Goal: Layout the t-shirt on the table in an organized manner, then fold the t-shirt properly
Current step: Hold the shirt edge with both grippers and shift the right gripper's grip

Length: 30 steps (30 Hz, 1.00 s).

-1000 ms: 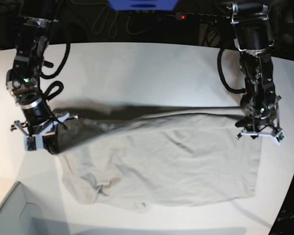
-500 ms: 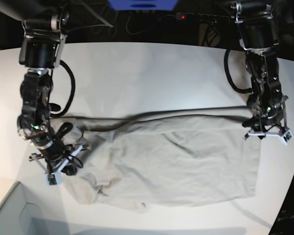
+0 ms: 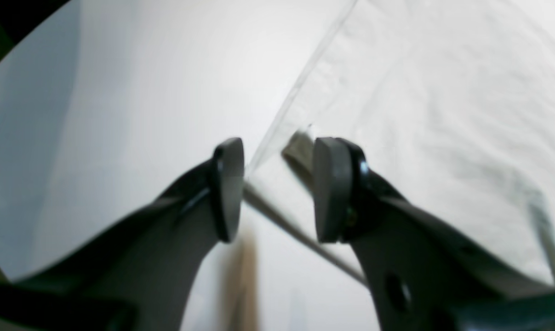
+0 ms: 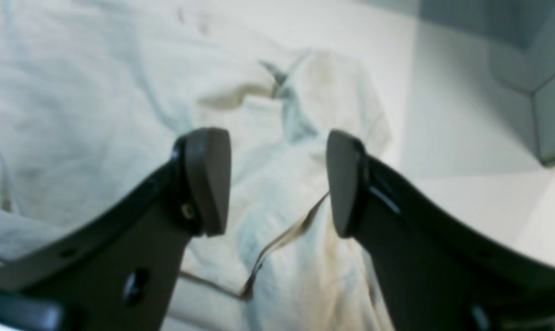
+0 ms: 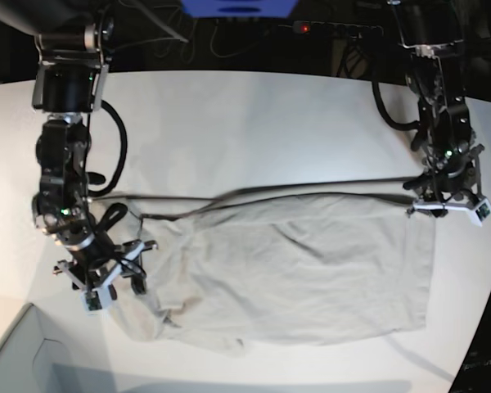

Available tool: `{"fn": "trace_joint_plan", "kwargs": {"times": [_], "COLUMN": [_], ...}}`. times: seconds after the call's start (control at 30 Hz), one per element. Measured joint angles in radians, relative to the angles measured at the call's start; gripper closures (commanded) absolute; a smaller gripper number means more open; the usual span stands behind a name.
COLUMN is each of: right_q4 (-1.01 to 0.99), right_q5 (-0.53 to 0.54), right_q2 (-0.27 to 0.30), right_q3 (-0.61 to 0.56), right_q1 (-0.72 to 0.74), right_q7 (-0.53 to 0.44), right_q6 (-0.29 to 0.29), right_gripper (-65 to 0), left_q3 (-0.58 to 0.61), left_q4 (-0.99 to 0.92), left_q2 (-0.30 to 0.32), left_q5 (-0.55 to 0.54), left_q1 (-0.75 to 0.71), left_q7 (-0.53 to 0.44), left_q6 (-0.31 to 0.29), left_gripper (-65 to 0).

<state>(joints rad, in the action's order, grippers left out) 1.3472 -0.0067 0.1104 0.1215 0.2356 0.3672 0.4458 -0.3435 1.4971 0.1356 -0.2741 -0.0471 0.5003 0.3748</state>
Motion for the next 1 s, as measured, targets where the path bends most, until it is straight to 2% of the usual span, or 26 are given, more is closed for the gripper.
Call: {"fn": "trace_joint_plan", "kwargs": {"times": [0.07,0.17,0.33,0.63,1.0], "right_q4": [0.023,0.025,-0.027,-0.209,-0.227], "right_q5": [0.0,-0.006,0.004,-0.002,0.0], "right_q2": [-0.003,-0.039,-0.068,-0.063,-0.042], "right_q3": [-0.004,-0.001,-0.006,-0.001,0.0], "right_q1": [-0.056,-0.122,-0.142,-0.099,-0.072], "right_q7": [0.006,0.022,0.0,0.003,-0.016], "right_q6": [0.002,0.002,0.002,0.002,0.002], "right_gripper": [-33.5,-33.5,-33.5,-33.6,-33.9], "left_q3": [-0.001,-0.001,-0.001,0.0,-0.001], "left_q4": [-0.001,-0.003,-0.003,-0.003,-0.003], "left_q2": [0.0,-0.001,0.0,0.0,0.0], "left_q5": [0.0,0.0,0.0,0.0,0.0], "left_q1": [-0.009,-0.011,-0.008,-0.005,-0.005], "left_q7": [0.002,0.003,0.003,-0.003,-0.004], "left_q6": [0.0,0.0,0.0,0.0,0.0], "left_gripper": [-24.3,-24.3,-24.3,-24.3,-24.3]}}
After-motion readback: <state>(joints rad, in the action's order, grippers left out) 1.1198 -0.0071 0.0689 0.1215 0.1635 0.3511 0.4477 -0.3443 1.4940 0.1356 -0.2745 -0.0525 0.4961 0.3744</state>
